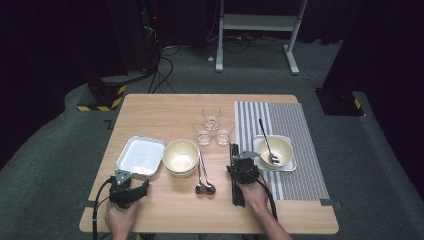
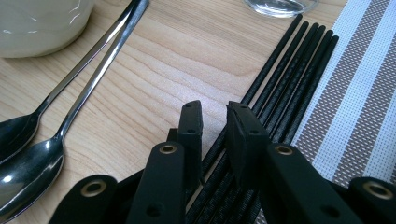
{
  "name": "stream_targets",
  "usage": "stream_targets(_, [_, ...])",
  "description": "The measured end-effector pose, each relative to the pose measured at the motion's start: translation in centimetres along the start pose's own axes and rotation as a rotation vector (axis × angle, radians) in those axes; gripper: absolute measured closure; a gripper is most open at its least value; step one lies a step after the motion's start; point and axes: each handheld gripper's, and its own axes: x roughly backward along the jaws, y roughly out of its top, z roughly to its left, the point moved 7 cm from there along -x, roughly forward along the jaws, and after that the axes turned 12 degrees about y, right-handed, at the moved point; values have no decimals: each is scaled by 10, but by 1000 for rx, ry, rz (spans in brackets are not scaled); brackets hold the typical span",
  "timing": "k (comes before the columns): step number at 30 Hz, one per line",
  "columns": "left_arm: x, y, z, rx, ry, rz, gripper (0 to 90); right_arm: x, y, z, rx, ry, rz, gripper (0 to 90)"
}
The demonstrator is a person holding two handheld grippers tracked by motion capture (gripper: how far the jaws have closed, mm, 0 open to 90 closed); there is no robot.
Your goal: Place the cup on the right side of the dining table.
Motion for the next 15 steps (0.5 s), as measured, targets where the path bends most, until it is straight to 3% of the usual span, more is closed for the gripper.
stream_targets(15, [0,0,0,4,-2,0,271,-1,0,0,-9,-14,7,787])
